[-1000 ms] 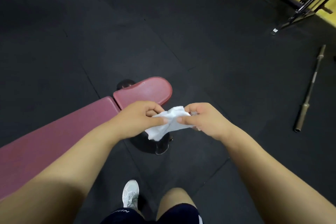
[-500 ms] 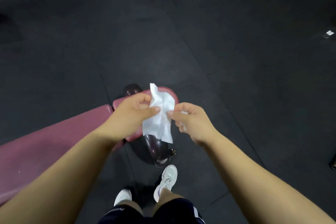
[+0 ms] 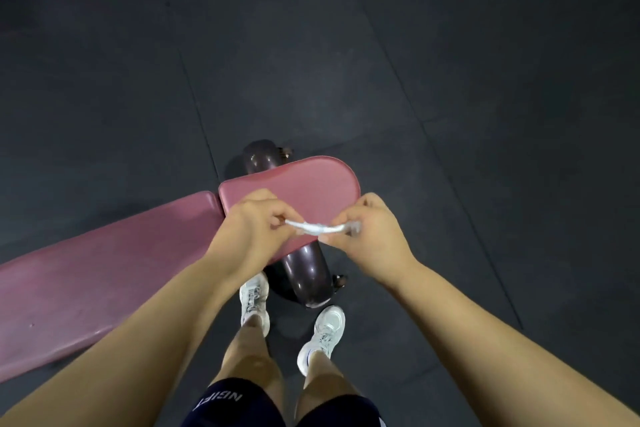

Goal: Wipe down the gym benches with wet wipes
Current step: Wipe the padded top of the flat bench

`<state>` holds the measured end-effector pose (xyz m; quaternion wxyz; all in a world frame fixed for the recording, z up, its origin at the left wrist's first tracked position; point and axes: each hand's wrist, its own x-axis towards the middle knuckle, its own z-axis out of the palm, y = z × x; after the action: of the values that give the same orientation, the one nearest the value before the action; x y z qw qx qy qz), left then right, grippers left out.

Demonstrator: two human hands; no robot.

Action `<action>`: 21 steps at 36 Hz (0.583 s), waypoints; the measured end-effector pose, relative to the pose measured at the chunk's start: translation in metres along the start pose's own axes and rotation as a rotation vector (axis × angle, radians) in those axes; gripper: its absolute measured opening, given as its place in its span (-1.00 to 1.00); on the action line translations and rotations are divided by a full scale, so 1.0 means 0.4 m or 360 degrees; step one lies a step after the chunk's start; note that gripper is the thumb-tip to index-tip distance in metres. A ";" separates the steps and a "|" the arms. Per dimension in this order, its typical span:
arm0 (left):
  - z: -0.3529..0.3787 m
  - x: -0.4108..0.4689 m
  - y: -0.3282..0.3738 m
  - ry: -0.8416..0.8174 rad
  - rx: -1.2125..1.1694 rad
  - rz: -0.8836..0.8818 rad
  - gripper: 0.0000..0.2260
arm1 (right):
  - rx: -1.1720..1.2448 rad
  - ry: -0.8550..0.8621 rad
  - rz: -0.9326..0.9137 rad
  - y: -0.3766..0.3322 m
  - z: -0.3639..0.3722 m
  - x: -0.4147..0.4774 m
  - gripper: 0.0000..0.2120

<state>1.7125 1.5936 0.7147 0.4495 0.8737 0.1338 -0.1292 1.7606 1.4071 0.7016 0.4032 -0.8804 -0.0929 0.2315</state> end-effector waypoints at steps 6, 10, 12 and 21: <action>-0.019 0.151 -0.095 -0.0293 0.0291 0.0065 -0.94 | -0.0311 -0.0265 -0.0008 0.023 0.078 0.139 -0.83; -0.016 0.250 -0.170 -0.0537 0.0532 0.0036 -0.93 | -0.0258 -0.0412 0.0113 0.080 0.133 0.211 -0.90; -0.004 0.299 -0.212 -0.0601 0.0603 0.0017 -0.92 | -0.0224 -0.0416 0.0202 0.121 0.158 0.243 -0.84; 0.101 0.508 -0.389 -0.0743 0.0793 0.0040 -0.90 | -0.0430 0.0092 0.0662 0.326 0.193 0.428 -0.66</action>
<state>1.8431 1.6714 0.5048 0.2424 0.9051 -0.0192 -0.3489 1.8702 1.4326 0.5027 0.2281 -0.9328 0.0720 0.2697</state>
